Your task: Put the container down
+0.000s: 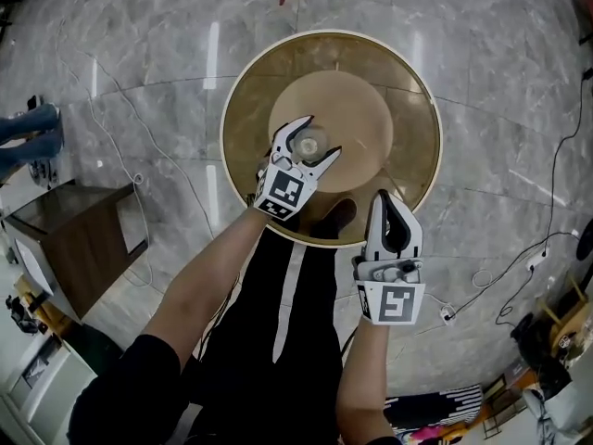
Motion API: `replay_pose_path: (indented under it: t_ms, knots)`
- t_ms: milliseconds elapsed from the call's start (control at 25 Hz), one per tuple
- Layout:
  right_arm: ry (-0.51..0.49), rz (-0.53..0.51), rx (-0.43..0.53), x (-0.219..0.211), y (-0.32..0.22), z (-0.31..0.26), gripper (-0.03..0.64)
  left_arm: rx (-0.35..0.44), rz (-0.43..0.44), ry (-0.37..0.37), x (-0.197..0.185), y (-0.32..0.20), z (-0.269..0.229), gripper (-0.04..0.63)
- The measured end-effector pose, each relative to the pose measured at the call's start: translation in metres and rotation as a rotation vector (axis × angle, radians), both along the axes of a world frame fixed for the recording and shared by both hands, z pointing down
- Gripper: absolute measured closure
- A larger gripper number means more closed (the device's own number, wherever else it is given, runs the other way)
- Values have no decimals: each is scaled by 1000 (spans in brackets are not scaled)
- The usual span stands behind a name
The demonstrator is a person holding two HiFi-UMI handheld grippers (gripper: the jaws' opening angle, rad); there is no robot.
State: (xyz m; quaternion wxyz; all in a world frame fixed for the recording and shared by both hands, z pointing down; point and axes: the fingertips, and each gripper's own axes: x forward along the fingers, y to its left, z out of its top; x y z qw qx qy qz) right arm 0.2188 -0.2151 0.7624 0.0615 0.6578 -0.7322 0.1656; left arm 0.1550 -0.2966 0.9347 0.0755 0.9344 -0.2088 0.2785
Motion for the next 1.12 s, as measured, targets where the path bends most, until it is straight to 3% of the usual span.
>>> replay_pose_path:
  t_ms: [360, 640, 1120]
  knots:
    - [-20, 28, -28, -3, 27, 45, 591, -19, 46, -7, 23, 6, 64, 238]
    - [-39, 43, -28, -2, 33, 53, 591, -14, 101, -57, 33, 16, 91, 238]
    - [-60, 50, -32, 0, 34, 62, 591, 34, 115, -53, 38, 15, 98, 238]
